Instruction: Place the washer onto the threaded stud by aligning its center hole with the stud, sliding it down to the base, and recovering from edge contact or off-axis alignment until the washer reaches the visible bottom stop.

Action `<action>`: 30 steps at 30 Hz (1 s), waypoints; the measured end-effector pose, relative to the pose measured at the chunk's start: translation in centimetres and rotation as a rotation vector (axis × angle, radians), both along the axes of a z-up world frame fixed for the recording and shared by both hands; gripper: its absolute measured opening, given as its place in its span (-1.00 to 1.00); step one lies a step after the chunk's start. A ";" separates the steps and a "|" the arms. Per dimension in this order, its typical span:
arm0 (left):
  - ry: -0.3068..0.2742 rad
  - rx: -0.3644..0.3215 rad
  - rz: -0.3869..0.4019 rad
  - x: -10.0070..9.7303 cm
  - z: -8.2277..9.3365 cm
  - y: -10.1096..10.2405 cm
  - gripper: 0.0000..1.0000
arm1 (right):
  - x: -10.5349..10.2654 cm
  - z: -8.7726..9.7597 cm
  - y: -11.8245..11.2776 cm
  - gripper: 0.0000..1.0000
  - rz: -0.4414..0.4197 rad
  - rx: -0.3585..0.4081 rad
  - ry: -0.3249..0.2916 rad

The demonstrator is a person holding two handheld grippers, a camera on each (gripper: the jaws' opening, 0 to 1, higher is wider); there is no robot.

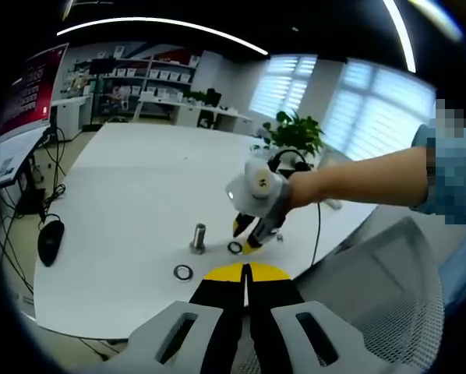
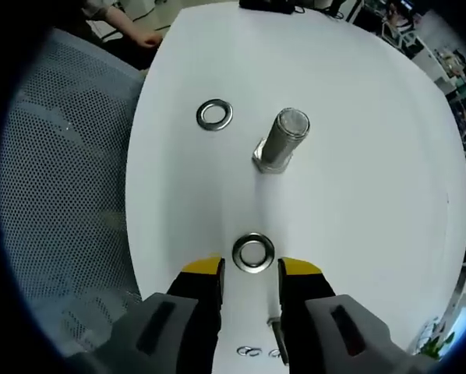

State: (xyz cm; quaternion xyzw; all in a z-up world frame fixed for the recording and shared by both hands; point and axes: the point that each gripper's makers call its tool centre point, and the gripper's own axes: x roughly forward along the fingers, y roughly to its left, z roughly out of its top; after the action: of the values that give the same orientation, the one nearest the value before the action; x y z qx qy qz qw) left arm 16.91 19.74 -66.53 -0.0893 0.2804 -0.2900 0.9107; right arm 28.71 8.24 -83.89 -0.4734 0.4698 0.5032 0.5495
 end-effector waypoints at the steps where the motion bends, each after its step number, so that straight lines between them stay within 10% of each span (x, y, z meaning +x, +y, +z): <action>1: -0.001 -0.001 0.001 0.0 0.0 0.0 -1.00 | 0.1 -0.1 0.0 -0.41 -0.001 -0.001 0.001; 30: -0.013 -0.009 0.015 0.3 0.3 0.2 -1.00 | 0.3 1.7 1.7 -0.55 -0.030 0.067 0.001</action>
State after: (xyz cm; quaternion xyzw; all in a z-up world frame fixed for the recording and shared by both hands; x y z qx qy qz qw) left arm 17.18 19.91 -66.25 -0.0937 0.2726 -0.2849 0.9142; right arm 28.98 9.91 -82.23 -0.4474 0.4598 0.5106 0.5725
